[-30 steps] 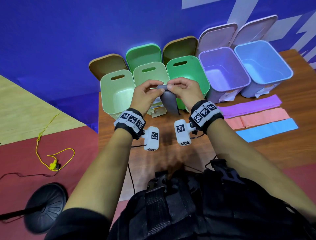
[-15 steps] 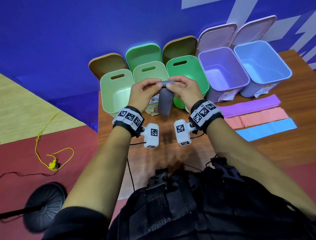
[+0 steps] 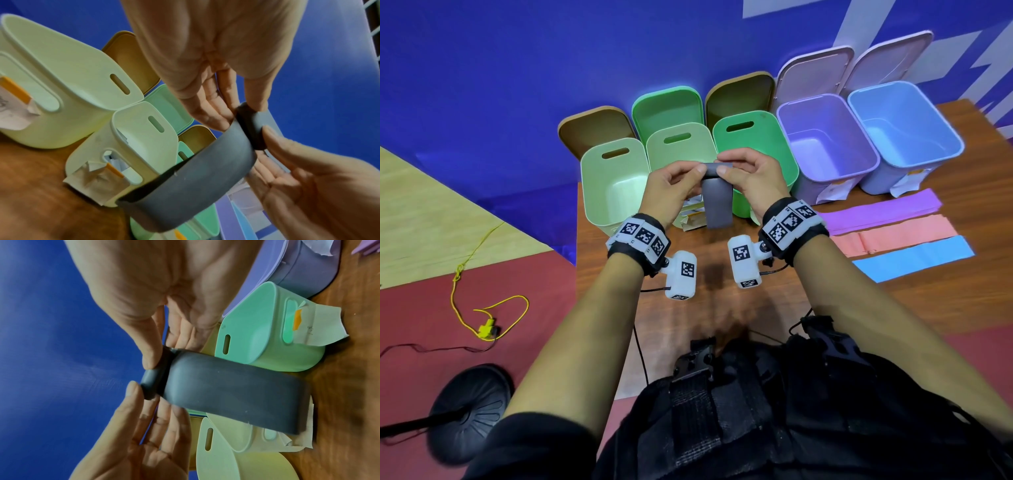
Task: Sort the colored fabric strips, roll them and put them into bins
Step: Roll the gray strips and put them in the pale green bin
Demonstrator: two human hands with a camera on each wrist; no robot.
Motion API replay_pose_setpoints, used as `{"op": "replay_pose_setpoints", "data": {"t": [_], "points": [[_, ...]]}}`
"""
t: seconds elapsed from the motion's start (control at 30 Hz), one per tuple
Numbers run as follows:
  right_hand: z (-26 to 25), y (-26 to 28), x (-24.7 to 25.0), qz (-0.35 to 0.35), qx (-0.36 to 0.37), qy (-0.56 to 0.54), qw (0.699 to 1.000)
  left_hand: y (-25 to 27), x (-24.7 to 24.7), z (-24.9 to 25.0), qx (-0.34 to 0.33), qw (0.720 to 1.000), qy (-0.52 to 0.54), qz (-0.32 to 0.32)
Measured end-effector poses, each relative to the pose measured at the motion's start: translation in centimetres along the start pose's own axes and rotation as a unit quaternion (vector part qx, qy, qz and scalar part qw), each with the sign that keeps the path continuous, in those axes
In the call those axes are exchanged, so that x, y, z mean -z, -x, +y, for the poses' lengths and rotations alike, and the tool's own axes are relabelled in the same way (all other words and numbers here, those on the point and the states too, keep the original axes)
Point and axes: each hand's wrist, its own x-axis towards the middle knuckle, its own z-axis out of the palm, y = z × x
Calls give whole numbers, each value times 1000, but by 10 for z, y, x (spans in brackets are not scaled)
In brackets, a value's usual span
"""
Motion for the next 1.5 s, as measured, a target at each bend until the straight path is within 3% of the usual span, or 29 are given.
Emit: {"op": "replay_pose_setpoints", "data": {"t": [0.27, 0.6, 1.03, 1.2, 1.5], "points": [[1, 1, -1, -3, -38, -7, 999, 1, 3, 0, -9, 1000, -4, -7], [4, -1, -2, 13, -14, 37, 999, 3, 2, 1, -11, 1000, -17, -21], [0, 4, -1, -20, -22, 16, 999, -4, 1, -1, -3, 1000, -19, -4], [-3, 7, -3, -32, -51, -3, 998, -5, -1, -4, 24, 999, -19, 33], [1, 4, -6, 49, -86, 5, 995, 7, -3, -11, 116, 984, -82, -105]]}}
